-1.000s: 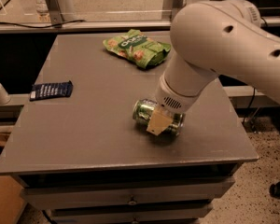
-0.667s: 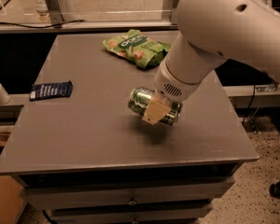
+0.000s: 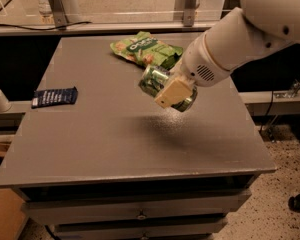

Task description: Place green can upright

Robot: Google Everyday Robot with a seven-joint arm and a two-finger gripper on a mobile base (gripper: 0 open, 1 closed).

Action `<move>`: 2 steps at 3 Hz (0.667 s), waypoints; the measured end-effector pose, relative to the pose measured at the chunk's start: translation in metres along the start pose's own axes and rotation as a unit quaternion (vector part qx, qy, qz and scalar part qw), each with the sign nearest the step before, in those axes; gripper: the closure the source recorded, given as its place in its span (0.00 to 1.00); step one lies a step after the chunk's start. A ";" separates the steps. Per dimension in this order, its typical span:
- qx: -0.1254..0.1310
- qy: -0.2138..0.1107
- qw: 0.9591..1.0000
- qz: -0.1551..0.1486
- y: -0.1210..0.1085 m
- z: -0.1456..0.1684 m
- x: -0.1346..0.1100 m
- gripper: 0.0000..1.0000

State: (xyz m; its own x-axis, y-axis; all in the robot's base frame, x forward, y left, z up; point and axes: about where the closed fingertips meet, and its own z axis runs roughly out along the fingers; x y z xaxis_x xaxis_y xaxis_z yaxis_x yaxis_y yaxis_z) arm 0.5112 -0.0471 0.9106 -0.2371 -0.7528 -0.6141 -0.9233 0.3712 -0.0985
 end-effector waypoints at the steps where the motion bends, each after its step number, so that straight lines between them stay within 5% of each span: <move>1: -0.035 -0.099 0.994 -0.012 -0.007 -0.006 -0.005 1.00; 2: -0.072 -0.185 0.980 -0.026 -0.006 -0.009 -0.005 1.00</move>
Offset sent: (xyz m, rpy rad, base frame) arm -0.0006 -0.0143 0.0157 0.5909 -0.1011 0.2901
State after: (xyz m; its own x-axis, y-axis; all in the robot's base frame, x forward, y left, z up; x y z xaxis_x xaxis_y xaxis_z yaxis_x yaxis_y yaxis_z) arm 0.5151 -0.0497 0.9212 -0.0867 -0.5101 -0.8558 -0.9706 0.2368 -0.0428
